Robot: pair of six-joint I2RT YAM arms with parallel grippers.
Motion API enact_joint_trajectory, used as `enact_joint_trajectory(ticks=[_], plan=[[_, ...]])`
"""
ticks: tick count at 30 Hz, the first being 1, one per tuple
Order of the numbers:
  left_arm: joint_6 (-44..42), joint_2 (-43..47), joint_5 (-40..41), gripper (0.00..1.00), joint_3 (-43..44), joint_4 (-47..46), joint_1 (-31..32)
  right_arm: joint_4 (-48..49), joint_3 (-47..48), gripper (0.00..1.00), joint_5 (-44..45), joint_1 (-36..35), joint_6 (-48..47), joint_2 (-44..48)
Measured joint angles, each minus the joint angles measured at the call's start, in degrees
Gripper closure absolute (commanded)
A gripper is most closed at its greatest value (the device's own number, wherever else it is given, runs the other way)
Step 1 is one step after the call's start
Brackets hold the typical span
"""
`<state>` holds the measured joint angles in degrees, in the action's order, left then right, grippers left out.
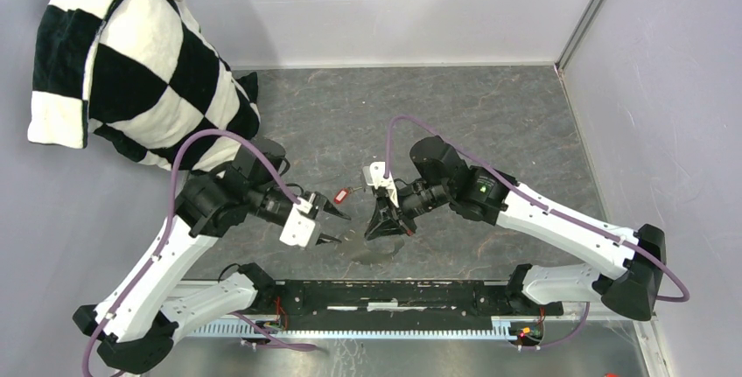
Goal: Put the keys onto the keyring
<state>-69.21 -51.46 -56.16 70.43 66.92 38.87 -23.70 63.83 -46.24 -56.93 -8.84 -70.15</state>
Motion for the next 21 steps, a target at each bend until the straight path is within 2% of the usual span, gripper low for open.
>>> enact_joint_trajectory(ticks=[4,8,14,18,21], plan=[[9.4,0.4,0.0,0.50,-2.7,-6.3,0.0,-0.1,0.0,1.00,0.9,0.0,0.0,-0.3],[16.0,-0.2,0.0,0.58,-5.0,-9.1,0.0,-0.5,0.2,1.00,1.8,0.0,0.0,-0.5],[20.3,-1.6,0.6,0.85,-6.4,-10.8,0.0,-0.9,0.3,1.00,3.1,0.0,0.0,-0.9],[22.6,-2.4,1.7,0.95,-6.3,-11.2,0.0,-1.6,0.3,1.00,3.8,0.2,-0.4,-0.9],[23.1,-2.2,2.0,0.98,-6.3,-11.1,0.0,-1.5,0.3,1.00,4.3,0.2,-0.6,-0.6]])
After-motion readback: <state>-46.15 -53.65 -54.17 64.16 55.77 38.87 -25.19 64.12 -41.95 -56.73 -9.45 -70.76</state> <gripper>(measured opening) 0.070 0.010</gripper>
